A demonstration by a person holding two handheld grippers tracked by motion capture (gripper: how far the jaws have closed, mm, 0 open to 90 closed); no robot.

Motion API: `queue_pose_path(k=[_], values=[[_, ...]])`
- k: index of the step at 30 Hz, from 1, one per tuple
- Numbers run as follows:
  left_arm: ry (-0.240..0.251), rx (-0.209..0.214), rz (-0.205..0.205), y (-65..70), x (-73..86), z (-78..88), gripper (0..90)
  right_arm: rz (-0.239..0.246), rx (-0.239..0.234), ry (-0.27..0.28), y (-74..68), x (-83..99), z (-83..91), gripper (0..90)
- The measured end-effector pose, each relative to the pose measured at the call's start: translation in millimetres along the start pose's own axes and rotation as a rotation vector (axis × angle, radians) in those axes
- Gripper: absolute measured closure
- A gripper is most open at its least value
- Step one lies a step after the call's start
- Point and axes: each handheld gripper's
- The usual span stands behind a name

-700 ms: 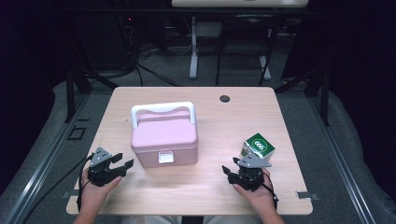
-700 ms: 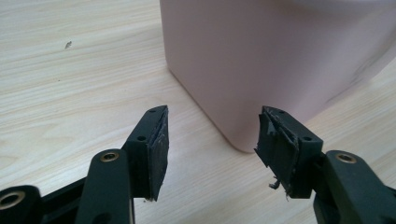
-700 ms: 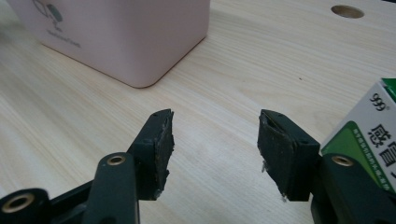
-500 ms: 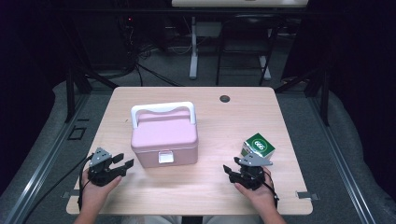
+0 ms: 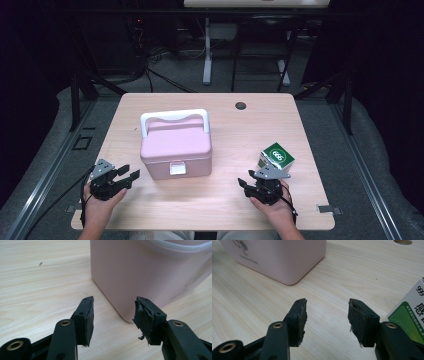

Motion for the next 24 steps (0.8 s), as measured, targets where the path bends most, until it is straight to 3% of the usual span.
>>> queue_pose_path(k=[4, 8, 10, 15, 17, 18, 20, 21, 22, 24], values=[[0.004, 0.033, 0.033, -1.4, -2.2, -1.8, 50.5, -0.038, -0.010, 0.009, 3.6, -2.6, 0.6, 50.3], [-0.006, 0.019, 0.008, -2.6, -11.8, -1.2, 50.9, -0.050, -0.033, -0.011, 7.2, -14.8, 2.5, 51.9], [-0.004, 0.014, 0.014, -5.1, -18.3, -1.7, 51.0, -0.069, -0.047, -0.004, 8.3, -22.3, 3.8, 52.3], [0.024, 0.004, 0.015, -15.1, -34.0, -2.6, 53.8, -0.049, -0.001, 0.013, 12.2, -43.8, -1.7, 49.6], [0.027, 0.002, 0.025, -17.6, -36.7, -3.2, 56.3, -0.062, 0.001, 0.023, 13.4, -51.5, -5.9, 51.2], [0.025, 0.014, 0.055, -23.6, -40.1, -5.2, 58.2, -0.069, 0.005, 0.027, 13.9, -55.0, -8.1, 54.0], [0.031, 0.012, 0.068, -26.0, -40.9, -6.5, 59.7, -0.087, -0.009, 0.033, 14.9, -60.9, -14.0, 59.9], [0.031, 0.022, 0.103, -30.5, -40.9, -9.6, 60.8, -0.091, -0.017, 0.034, 15.3, -62.6, -16.9, 61.6], [0.031, 0.022, 0.103, -30.5, -40.9, -9.6, 61.4, -0.091, -0.017, 0.034, 15.3, -62.6, -16.9, 61.6], [0.029, 0.037, 0.120, -32.7, -39.6, -15.0, 63.2, -0.103, -0.004, 0.030, 15.8, -66.5, -31.2, 65.2]])
Point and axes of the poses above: each handheld gripper's, and its own axes: z roughly backward along the jaws, x roughly out of its underside, y roughly to its right, and after that the axes turned 7 degrees about -z, right-handed
